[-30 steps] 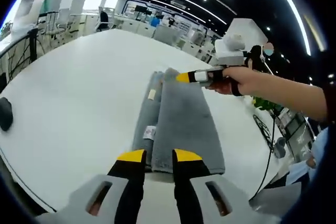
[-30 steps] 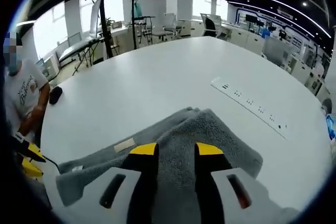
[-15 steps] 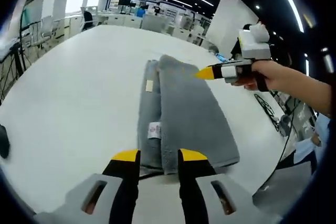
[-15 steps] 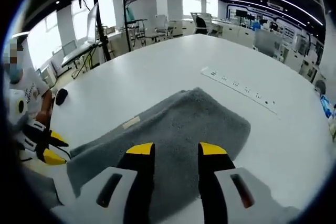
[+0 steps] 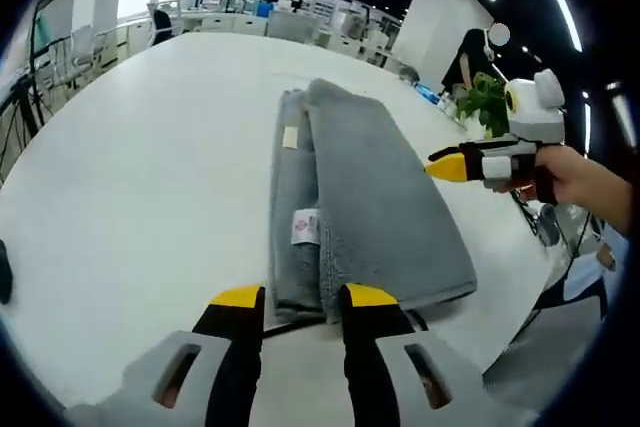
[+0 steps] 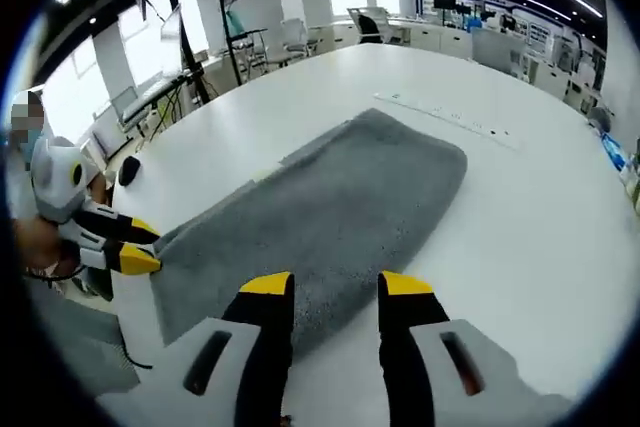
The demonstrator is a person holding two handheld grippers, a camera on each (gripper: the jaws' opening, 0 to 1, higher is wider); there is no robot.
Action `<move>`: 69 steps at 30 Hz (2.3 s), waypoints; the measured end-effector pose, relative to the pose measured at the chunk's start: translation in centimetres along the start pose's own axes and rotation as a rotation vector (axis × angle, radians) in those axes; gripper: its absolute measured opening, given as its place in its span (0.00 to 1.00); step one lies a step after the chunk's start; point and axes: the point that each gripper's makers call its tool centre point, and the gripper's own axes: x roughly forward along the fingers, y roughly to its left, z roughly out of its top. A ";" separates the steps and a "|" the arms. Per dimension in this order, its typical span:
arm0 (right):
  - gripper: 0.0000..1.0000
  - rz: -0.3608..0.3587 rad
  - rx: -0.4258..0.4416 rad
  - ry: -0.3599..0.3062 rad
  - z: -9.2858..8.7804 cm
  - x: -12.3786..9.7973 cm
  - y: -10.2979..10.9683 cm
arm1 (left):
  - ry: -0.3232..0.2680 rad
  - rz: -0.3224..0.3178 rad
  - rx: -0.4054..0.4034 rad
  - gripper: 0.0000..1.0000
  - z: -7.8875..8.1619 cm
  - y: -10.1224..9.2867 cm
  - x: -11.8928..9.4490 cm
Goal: Fold the towel on the table until its edges align and the towel forms a compact rectangular stack.
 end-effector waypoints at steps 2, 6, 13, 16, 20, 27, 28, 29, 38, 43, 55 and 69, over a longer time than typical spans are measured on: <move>0.32 0.001 0.004 0.007 -0.6 -0.2 0.0 | 0.003 -0.002 0.002 0.31 0.0 0.1 0.3; 0.32 -0.003 0.024 0.008 -1.2 -0.8 0.2 | 0.009 -0.009 0.004 0.31 -0.1 0.1 0.5; 0.33 0.006 0.095 0.011 -3.5 -1.9 1.9 | 0.015 -0.025 0.008 0.30 -0.2 -0.2 0.6; 0.33 0.016 0.130 0.018 -4.6 -2.2 2.6 | 0.020 -0.039 -0.006 0.28 -0.2 -0.3 0.6; 0.32 0.022 0.146 0.027 -5.8 -2.7 3.7 | 0.023 -0.046 -0.012 0.26 -0.2 -0.5 0.6; 0.29 0.013 0.194 0.013 -5.4 -2.7 3.0 | 0.020 -0.072 -0.046 0.25 0.4 -0.5 0.2; 0.29 0.005 0.200 0.006 -5.0 -2.6 2.3 | 0.017 -0.080 -0.055 0.25 0.9 -0.6 0.1; 0.29 0.000 0.204 0.003 -4.8 -2.6 2.1 | 0.013 -0.086 -0.053 0.25 1.4 -0.7 -0.1; 0.26 -0.029 0.224 -0.013 -3.2 -1.3 0.1 | 0.018 -0.120 -0.039 0.29 4.6 -0.5 2.5; 0.24 -0.041 0.234 -0.021 -2.2 -0.9 -0.8 | 0.006 -0.120 -0.026 0.29 6.7 0.0 4.3; 0.19 -0.057 0.263 -0.020 -1.4 0.4 -1.9 | 0.004 -0.118 -0.007 0.27 9.5 0.6 8.0; 0.06 -0.056 0.290 -0.019 -1.4 1.6 -2.2 | -0.006 -0.122 -0.008 0.17 9.5 0.6 8.6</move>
